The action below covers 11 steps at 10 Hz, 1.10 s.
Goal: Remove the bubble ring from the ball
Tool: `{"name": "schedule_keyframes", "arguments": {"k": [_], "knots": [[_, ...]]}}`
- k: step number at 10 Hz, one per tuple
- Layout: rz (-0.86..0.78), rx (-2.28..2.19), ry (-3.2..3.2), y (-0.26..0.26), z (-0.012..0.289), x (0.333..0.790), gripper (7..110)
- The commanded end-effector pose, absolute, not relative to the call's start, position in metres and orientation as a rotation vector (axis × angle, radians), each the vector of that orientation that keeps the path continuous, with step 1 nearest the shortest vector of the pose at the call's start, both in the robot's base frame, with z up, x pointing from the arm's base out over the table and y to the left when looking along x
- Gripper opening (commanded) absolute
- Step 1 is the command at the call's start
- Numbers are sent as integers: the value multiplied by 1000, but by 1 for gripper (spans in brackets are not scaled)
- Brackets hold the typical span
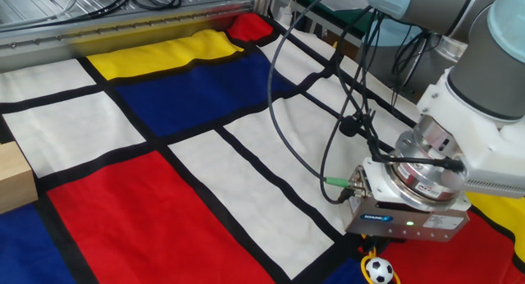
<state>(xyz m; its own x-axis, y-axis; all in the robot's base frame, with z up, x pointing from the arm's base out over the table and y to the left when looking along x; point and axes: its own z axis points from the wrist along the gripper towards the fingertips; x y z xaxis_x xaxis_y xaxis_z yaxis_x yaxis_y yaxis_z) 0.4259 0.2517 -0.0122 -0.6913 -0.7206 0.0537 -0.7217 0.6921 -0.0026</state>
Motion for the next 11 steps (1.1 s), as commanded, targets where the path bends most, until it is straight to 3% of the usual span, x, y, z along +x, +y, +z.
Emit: {"name": "schedule_keyframes", "arguments": {"k": [1,11], "knots": [[3,1189,-2857,258,-10,426,7],[34,1203,-2855,249,-8,433,7]]}}
